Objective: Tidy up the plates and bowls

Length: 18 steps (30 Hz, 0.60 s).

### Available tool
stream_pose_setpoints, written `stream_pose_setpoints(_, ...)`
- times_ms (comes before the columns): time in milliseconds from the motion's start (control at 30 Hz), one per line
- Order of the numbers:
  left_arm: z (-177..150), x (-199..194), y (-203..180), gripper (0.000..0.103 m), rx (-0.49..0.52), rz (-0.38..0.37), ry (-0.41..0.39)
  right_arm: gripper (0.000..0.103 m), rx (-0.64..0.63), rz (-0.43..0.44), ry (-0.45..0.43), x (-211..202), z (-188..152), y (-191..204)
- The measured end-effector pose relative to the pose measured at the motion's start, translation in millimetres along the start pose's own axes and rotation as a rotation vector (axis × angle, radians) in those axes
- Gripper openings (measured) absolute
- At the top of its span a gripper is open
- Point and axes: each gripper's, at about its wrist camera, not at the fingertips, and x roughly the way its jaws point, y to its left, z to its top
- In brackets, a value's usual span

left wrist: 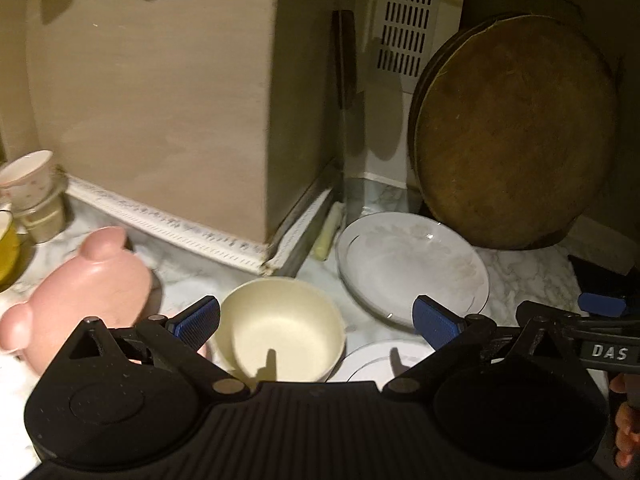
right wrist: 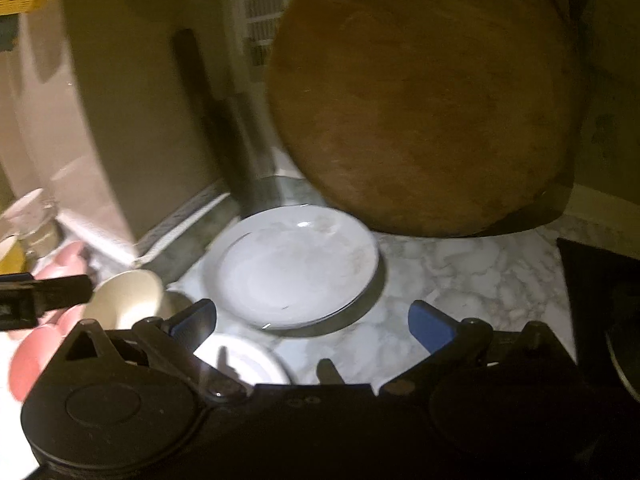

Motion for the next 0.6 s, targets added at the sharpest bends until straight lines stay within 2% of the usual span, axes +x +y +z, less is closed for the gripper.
stream_pose_setpoints(167,23,30,-4,0.103,0.014,-0.013,0.044,0.1,0.003,-0.019,0.027,23,17,-17)
stream_pose_setpoints(400,54,73,-14,0.103,0.011,-0.031,0.145,0.098,-0.009,-0.05,0.065,56,44,-37)
stream_pose_setpoints(600,68,100,-23,0.102,0.026,0.009,0.17,0.094,-0.01,-0.031,0.127,84,58,-48)
